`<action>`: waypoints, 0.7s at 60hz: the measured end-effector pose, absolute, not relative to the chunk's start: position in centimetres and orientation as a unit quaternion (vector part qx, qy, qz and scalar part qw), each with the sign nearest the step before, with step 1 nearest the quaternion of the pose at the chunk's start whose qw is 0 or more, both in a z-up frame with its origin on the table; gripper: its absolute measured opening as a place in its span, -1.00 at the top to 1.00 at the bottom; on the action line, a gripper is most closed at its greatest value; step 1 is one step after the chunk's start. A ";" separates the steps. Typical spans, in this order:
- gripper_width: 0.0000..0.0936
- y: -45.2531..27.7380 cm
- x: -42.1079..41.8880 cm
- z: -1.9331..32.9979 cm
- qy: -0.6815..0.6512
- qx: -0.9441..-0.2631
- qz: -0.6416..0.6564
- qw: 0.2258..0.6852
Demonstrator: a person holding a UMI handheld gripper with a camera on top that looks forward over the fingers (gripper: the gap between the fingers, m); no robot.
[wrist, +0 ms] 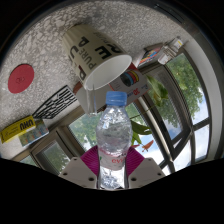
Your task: Pour water
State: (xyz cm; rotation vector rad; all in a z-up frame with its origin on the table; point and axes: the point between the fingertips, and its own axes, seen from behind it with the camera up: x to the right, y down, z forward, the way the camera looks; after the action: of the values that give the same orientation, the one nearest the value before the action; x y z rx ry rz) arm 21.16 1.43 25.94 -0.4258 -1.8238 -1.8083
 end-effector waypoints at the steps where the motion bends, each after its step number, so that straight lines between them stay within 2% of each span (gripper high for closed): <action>1: 0.35 1.6 21.3 25.4 -0.683 -0.154 -0.664 0.262; 8: 0.35 1.9 20.5 24.2 -0.694 -0.147 -0.656 0.257; 14: 0.35 1.5 19.8 26.2 -0.675 -0.171 -0.650 0.305; 18: 0.35 0.8 19.1 29.8 -0.641 -0.199 -0.647 0.360; 25: 0.35 -1.3 19.7 37.9 -0.534 -0.312 -0.597 0.512; 32: 0.35 -3.5 22.8 44.2 -0.371 -0.447 -0.477 0.659; 37: 0.34 -4.0 25.5 44.2 -0.258 -0.531 -0.338 0.733; 40: 0.35 -4.9 26.3 44.0 -0.199 -0.559 -0.263 0.761; 42: 0.35 -4.8 27.2 42.6 -0.163 -0.580 -0.211 0.769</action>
State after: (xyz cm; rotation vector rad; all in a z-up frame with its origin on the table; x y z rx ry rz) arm 27.19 -4.82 42.56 -1.2586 -0.3541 -0.4586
